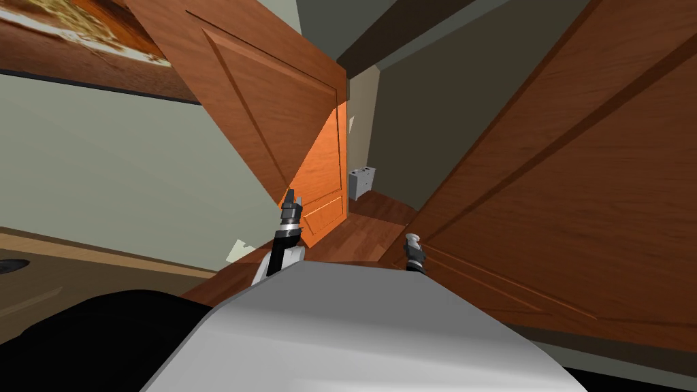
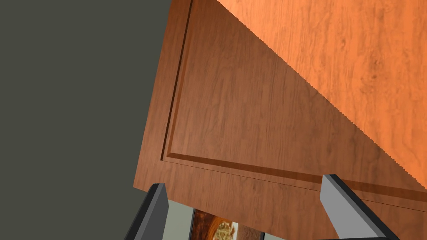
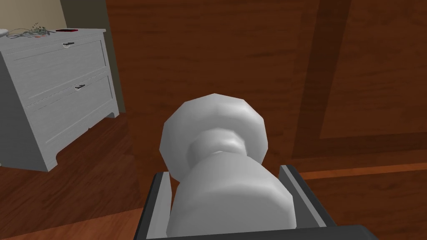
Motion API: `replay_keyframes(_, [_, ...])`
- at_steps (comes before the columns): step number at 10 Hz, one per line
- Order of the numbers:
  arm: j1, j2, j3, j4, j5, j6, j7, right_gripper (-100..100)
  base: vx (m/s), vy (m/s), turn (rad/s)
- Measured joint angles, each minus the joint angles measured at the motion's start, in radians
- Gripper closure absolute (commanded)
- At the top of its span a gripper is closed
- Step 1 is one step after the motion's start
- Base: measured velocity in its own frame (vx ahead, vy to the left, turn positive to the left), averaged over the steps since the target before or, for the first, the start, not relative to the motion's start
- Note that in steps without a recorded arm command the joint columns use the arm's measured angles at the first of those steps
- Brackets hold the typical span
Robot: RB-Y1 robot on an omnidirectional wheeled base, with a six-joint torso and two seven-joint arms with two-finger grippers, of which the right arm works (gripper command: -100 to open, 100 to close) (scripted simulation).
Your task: Pull the door open
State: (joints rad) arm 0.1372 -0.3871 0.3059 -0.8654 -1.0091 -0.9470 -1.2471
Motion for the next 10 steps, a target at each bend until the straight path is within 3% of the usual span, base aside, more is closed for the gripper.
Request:
replay_keyframes(1, [0.000, 0.000, 0.000, 0.000, 0.000, 0.000, 0.000, 100, -0.143, 0.010, 0.091])
replay_keyframes(3, [0.004, -0.021, 0.014, -0.011, 0.008, -0.001, -0.019, 100, -0.233, -0.028, 0.120])
replay_keyframes(10, [0.034, -0.081, 0.114, -0.046, 0.056, -0.003, -0.115, 100, -0.227, -0.018, 0.098])
